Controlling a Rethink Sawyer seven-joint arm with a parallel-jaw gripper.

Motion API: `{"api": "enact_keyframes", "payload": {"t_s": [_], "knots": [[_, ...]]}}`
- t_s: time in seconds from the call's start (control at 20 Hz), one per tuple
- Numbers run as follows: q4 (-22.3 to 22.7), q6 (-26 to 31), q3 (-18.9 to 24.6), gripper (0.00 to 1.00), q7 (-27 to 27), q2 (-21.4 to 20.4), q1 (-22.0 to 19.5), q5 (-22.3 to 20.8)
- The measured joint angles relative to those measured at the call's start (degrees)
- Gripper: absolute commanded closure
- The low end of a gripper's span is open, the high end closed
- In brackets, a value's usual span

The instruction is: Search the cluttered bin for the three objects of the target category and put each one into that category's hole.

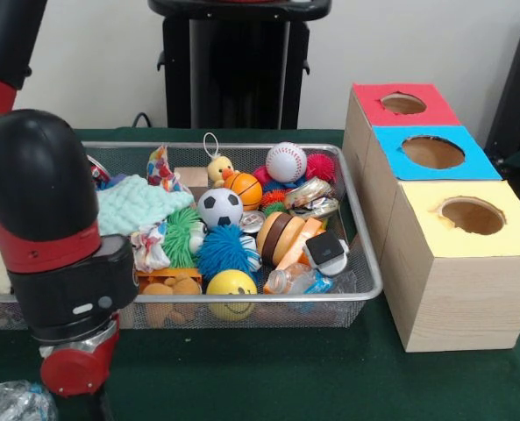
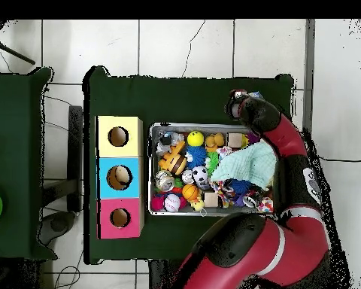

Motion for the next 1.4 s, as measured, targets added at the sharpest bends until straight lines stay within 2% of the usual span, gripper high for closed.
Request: {"api": "enact_keyframes", "payload": {"t_s": [0.3, 0.55, 1.15, 1.4], "knots": [[0.0, 0.0, -6.8, 1.00, 0.0, -1.3, 3.3, -2.9], [-0.6, 0.0, -10.4, 1.00, 0.0, -2.2, 4.5, -5.4], [-0.9, 0.0, -13.7, 1.00, 0.0, -5.0, 2.2, -9.7], [-1.0, 0.0, -15.0, 1.00, 0.0, -5.5, 1.9, -10.1]]}}
